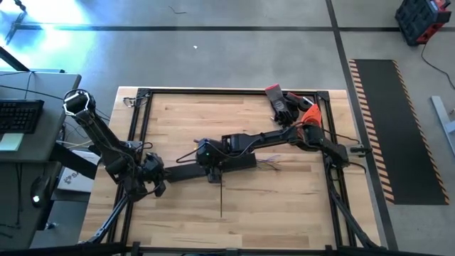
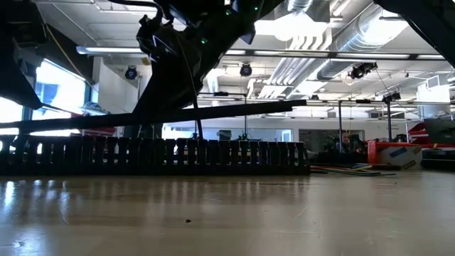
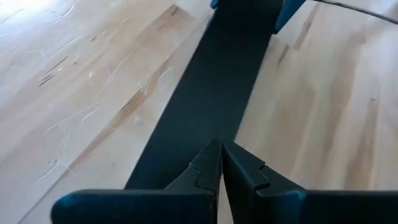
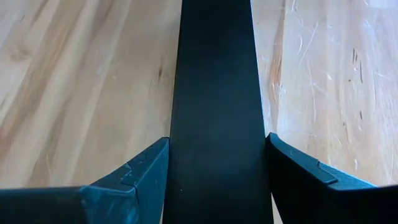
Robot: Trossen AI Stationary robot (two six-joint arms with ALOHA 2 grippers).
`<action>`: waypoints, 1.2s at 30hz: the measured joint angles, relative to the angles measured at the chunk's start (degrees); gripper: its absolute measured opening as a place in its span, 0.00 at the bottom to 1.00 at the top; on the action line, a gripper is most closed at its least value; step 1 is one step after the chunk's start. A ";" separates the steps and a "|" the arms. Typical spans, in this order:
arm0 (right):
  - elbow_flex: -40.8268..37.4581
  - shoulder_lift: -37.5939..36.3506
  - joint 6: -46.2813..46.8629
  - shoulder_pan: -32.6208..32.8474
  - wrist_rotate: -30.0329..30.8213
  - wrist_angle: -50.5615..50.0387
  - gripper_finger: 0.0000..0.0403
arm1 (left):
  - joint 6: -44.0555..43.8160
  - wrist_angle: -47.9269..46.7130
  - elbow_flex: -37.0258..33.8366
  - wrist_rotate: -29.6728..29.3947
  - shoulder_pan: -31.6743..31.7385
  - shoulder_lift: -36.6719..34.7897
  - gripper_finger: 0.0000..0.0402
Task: Ziptie cables
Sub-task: Close the black cable duct with the black duct lid
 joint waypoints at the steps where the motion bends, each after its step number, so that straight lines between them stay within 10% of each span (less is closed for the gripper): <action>1: 0.00 -0.02 0.40 0.00 0.02 0.28 0.52 | 0.13 0.26 -0.03 -0.16 0.03 0.03 0.00; 36: 0.17 0.64 1.69 0.00 -0.61 -1.28 0.52 | 2.24 13.27 -8.04 -4.93 0.02 0.26 0.00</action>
